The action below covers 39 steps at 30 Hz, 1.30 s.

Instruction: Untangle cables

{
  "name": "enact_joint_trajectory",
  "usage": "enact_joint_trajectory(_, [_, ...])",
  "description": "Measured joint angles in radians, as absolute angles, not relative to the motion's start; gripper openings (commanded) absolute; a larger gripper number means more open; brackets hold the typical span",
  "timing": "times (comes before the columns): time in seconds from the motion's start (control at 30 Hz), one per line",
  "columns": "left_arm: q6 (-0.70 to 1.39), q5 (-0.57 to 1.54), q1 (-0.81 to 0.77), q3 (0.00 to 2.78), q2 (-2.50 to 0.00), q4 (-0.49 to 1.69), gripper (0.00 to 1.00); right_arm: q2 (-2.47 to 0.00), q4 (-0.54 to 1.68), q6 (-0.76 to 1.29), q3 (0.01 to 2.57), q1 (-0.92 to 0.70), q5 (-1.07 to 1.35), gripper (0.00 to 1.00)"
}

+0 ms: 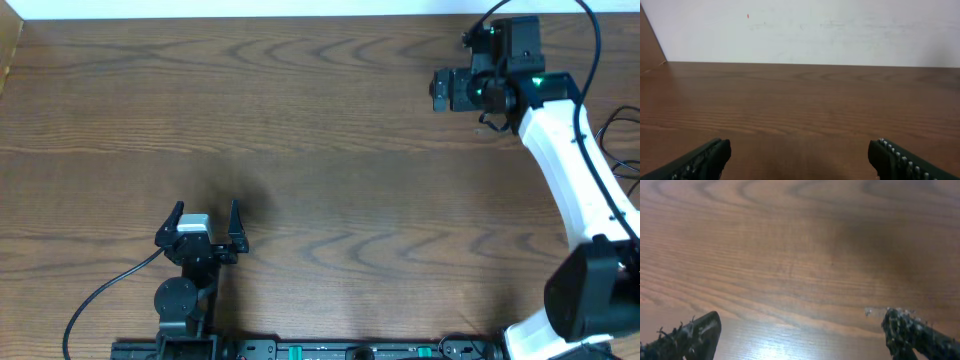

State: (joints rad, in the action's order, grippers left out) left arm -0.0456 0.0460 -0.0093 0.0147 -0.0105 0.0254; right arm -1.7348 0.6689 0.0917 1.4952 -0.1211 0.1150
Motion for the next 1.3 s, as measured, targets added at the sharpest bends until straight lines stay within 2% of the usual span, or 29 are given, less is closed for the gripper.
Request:
enact_joint_trajectory(0.13, [-0.045,0.046,-0.009,0.016,-0.011,0.026,0.93,-1.618,0.469,0.09,1.344,-0.121,0.111,0.99])
enact_joint_trajectory(0.6, [-0.045,0.046,-0.009,0.019,-0.011,0.03,0.93,-1.141,-0.356,0.087,0.503,-0.081,0.11,0.99])
enact_joint_trajectory(0.73, [-0.045,0.045,-0.009,0.019,-0.01,0.029,0.93,-1.025,-0.515,0.087,0.329,-0.066,0.11,0.99])
enact_joint_trajectory(1.1, [-0.045,0.045,-0.009,0.019,-0.011,0.03,0.93,-0.699,-0.571,0.087,0.043,-0.005,0.078,0.99])
enact_joint_trajectory(1.3, [-0.045,0.045,-0.009,0.019,-0.011,0.03,0.93,-0.545,-0.415,0.086,0.009,0.013,0.067,0.99])
